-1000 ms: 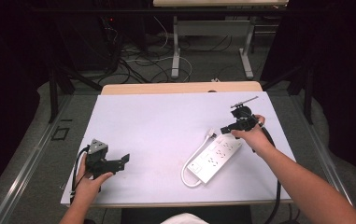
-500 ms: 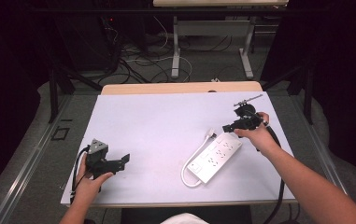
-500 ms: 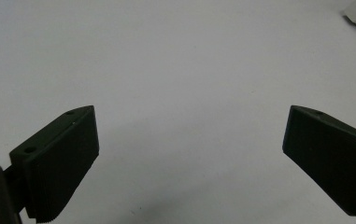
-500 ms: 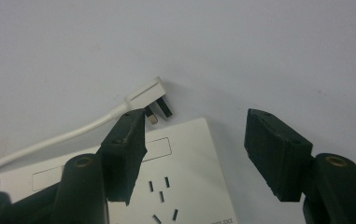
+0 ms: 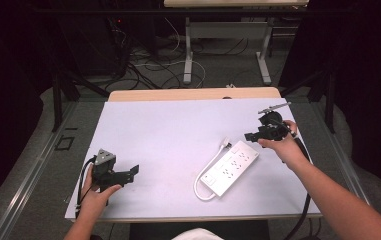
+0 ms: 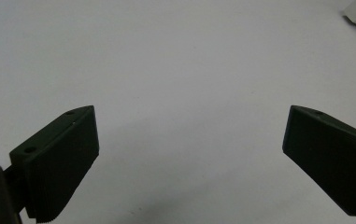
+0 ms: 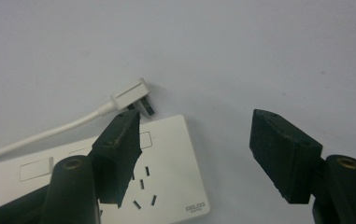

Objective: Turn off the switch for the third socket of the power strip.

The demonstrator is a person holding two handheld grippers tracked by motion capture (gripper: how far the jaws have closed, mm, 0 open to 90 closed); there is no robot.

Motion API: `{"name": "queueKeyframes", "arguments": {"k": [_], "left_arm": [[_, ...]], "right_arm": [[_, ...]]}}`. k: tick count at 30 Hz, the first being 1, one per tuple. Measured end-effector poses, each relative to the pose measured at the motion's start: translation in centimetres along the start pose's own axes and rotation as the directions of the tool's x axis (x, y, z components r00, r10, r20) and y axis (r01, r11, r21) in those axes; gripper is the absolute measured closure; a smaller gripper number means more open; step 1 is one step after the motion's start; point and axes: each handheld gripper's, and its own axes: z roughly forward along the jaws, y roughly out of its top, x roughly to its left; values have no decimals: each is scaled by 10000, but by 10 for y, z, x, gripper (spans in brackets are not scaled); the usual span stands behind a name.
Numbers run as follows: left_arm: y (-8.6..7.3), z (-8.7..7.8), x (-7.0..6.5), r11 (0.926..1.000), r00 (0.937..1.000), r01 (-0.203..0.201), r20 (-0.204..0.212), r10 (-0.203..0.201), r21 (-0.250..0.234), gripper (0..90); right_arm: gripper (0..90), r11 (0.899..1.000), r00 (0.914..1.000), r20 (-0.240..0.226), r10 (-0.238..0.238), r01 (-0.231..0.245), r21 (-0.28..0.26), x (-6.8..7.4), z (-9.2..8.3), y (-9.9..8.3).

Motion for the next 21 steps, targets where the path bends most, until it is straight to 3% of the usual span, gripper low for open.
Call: {"name": "queueKeyframes", "arguments": {"k": [7, 14, 21], "left_arm": [[0, 0, 0, 10000, 10000, -25, 29, 25, 63, 34], [0, 0, 0, 10000, 10000, -28, 43, 28, 79, 34], [0, 0, 0, 9999, 10000, -31, 53, 31, 98, 34]], "right_arm": [[263, 9989, 9999, 42, 135, -133, -442, 0, -9, -8], [209, 9961, 9998, 164, -128, 142, -869, 1, -18, -16], [154, 9928, 9998, 208, -32, 57, -1194, 6, -26, -26]]}}
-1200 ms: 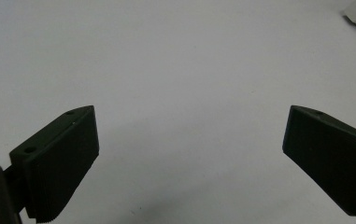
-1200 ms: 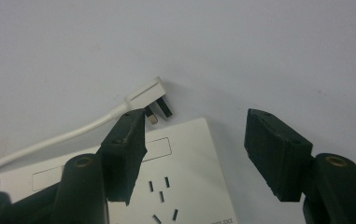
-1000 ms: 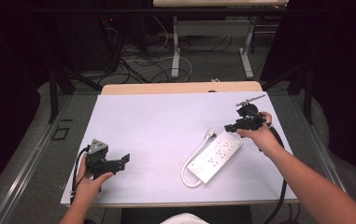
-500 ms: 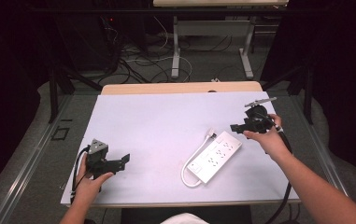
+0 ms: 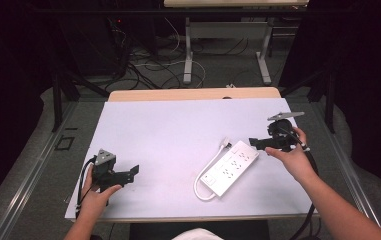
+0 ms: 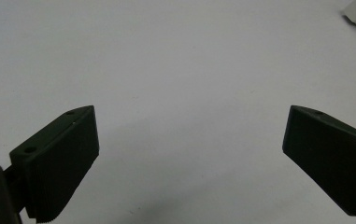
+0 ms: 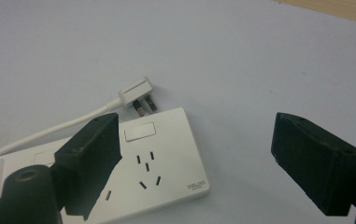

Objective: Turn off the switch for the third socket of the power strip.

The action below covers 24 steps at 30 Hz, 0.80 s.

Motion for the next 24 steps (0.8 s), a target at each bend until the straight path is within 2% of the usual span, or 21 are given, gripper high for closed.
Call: {"name": "queueKeyframes", "arguments": {"k": [5, 9, 15, 18, 24], "left_arm": [[0, 0, -1, 10000, 10000, -19, -33, 19, -3, 34], [0, 0, -1, 10000, 10000, -24, -30, 24, -12, 34], [0, 0, -1, 10000, 10000, -22, -35, 22, -24, 34], [0, 0, -1, 10000, 10000, -23, -41, 23, -20, 34], [0, 0, -1, 10000, 10000, -33, -42, 33, -14, 34]], "right_arm": [[147, 9993, 10000, 40, 13, -11, -365, 2, -7, -8], [101, 9983, 9999, 7, 108, -108, -565, 2, -12, -16], [57, 9961, 9995, 224, 235, -215, -855, 2, -18, -31], [49, 9944, 9991, 120, 401, -388, -980, 3, -20, -39], [0, 9942, 9988, 253, 410, -382, -1006, 4, -22, -54]]}}
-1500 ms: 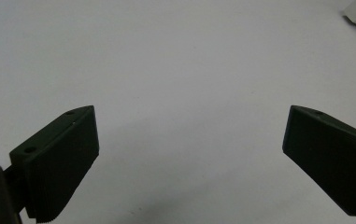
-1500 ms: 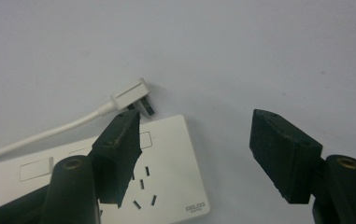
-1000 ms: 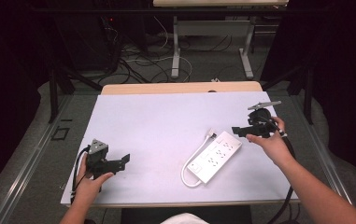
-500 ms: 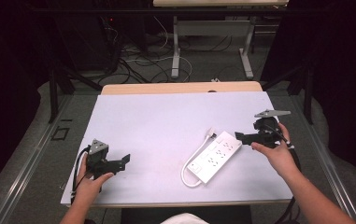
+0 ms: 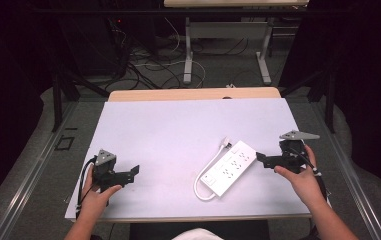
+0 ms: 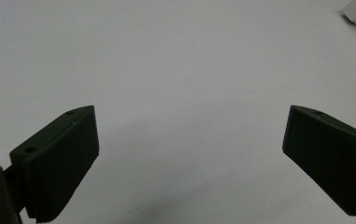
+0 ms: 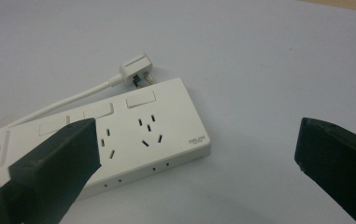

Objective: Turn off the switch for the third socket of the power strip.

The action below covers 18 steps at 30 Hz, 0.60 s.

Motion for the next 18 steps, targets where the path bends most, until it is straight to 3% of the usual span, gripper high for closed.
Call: {"name": "queueKeyframes", "arguments": {"k": [7, 15, 18], "left_arm": [[0, 0, 0, 10000, 10000, -7, -1, 7, 4, 34], [0, 0, 0, 10000, 10000, 2, -10, -2, -25, 35], [0, 0, 0, 10000, 10000, -14, -6, 14, 10, 34]], "right_arm": [[0, 9995, 9996, 56, 283, -282, -103, -1, -1, -16], [0, 9997, 9995, 290, 122, -117, -200, -3, 0, -31], [0, 9997, 9997, 183, 190, -188, -133, -4, 1, -37]]}}
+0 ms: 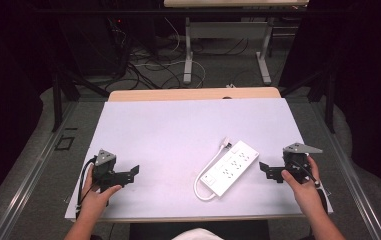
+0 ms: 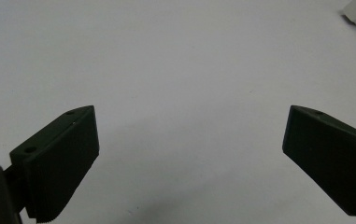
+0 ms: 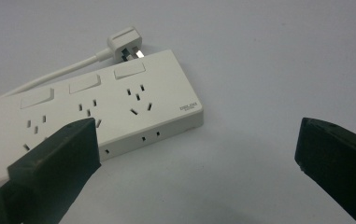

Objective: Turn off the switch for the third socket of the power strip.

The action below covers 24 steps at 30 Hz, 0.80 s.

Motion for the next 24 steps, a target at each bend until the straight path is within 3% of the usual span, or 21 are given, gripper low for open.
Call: {"name": "queueKeyframes", "arguments": {"k": [24], "left_arm": [[0, 1, 0, 10000, 10000, 24, 20, -24, 19, 36]], "right_arm": [[0, 9995, 9993, 222, 312, -314, 59, -12, 11, -30]]}}
